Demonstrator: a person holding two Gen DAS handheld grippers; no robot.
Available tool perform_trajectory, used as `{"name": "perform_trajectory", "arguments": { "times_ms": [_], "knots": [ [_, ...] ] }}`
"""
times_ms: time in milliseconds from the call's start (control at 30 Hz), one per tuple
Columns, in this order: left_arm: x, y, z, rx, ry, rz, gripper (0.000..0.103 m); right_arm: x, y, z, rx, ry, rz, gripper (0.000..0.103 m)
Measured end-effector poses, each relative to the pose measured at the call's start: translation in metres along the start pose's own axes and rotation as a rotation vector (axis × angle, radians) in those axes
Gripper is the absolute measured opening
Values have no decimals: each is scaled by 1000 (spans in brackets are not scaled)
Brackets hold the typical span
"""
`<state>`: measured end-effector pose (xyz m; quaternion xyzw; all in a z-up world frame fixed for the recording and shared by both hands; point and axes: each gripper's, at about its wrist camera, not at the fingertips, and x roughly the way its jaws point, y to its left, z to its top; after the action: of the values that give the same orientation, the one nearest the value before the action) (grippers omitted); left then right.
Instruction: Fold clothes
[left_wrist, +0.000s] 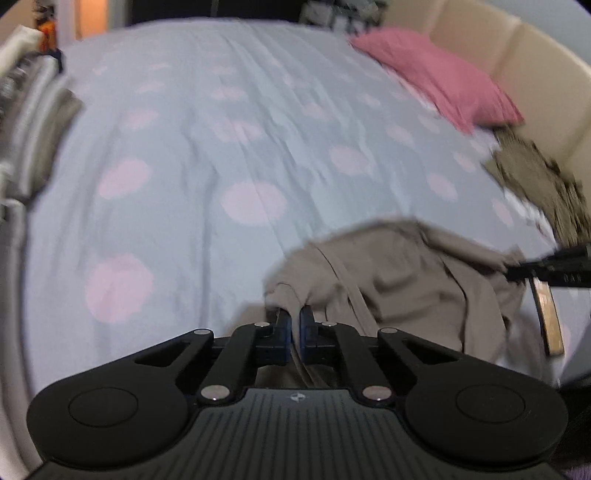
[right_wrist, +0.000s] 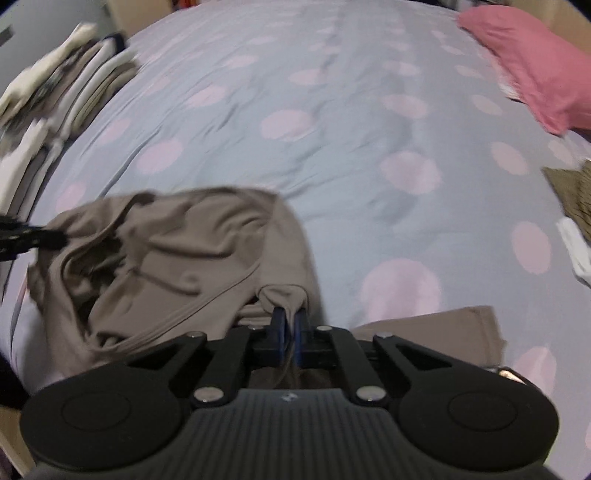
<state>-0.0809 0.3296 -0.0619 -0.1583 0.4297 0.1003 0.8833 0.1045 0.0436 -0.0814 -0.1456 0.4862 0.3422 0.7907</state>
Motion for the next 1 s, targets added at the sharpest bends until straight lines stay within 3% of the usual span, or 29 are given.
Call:
{"name": "perform_trajectory", "arguments": {
  "times_ms": [233, 400, 567, 833, 933, 1000],
  "knots": [
    [-64, 30, 12, -96, -188, 71, 2, -41, -30, 9, 128, -102, 6, 5],
    [-94, 47, 4, -118, -217, 112, 2, -82, -55, 8, 210, -172, 100, 5],
    [-76, 52, -14, -71, -70, 156, 2, -83, -76, -2, 261, -116, 146, 5],
    [-27, 36, -50, 94, 140, 191, 2, -26, -70, -21, 182, 65, 46, 5],
    [-25, 33, -61, 140, 152, 201, 10, -14, -59, -28, 95, 104, 2, 9],
    [-31, 30, -64, 167, 125, 198, 22, -17, -55, -32, 50, 92, -33, 17]
  ]
}}
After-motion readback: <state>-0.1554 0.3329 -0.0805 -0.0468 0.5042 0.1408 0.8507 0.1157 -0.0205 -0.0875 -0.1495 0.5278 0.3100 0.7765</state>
